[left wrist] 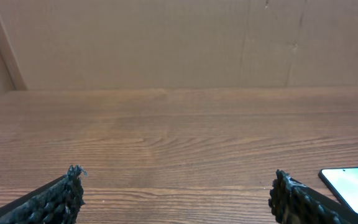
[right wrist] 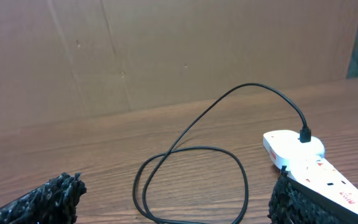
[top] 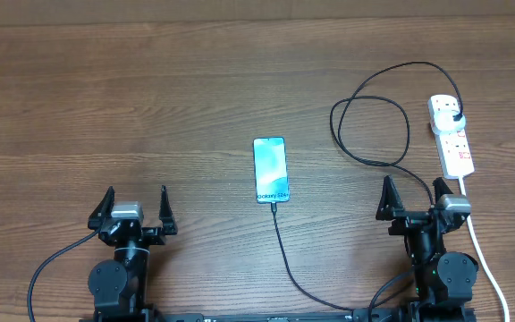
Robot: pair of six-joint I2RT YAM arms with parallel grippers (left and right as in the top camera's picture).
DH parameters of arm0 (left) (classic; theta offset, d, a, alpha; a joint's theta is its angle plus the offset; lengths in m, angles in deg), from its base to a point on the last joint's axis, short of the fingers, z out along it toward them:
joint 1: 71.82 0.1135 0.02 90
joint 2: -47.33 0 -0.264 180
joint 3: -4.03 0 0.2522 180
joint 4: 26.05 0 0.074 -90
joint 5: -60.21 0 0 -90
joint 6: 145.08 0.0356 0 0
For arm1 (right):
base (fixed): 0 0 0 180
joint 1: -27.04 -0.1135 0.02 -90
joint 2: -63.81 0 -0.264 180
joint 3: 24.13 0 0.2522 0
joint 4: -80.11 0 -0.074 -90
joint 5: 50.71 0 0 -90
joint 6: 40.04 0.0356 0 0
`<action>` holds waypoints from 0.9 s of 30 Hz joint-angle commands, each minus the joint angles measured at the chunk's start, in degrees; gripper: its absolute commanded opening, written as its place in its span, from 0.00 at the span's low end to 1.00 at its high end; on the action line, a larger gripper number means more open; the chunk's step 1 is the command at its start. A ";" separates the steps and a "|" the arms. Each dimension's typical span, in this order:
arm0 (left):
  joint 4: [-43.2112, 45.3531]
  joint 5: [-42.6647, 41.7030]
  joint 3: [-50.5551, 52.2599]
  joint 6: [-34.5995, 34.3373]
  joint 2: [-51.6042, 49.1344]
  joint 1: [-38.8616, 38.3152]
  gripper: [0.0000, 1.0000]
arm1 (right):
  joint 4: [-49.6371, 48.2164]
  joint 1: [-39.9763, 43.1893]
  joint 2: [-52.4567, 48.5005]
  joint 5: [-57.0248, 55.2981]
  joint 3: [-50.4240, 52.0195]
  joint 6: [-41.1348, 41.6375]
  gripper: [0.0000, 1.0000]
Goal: Plug charger to phone and switch on socket
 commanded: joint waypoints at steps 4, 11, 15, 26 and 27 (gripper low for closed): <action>0.02 0.52 0.39 -0.15 0.24 0.24 1.00 | -0.37 0.11 0.63 0.44 0.68 -4.20 1.00; 0.02 0.52 0.39 -0.15 0.24 0.24 1.00 | -0.44 0.17 0.63 0.39 0.68 -4.11 1.00; 0.02 0.52 0.39 -0.15 0.24 0.24 1.00 | -0.46 0.15 0.63 0.39 0.68 -4.11 1.00; 0.02 0.55 0.39 -0.15 0.24 0.24 1.00 | -0.44 0.15 0.63 0.42 0.68 -4.11 1.00; 0.02 0.55 0.39 -0.15 0.24 0.24 1.00 | -0.44 0.17 0.63 0.42 0.66 -4.11 1.00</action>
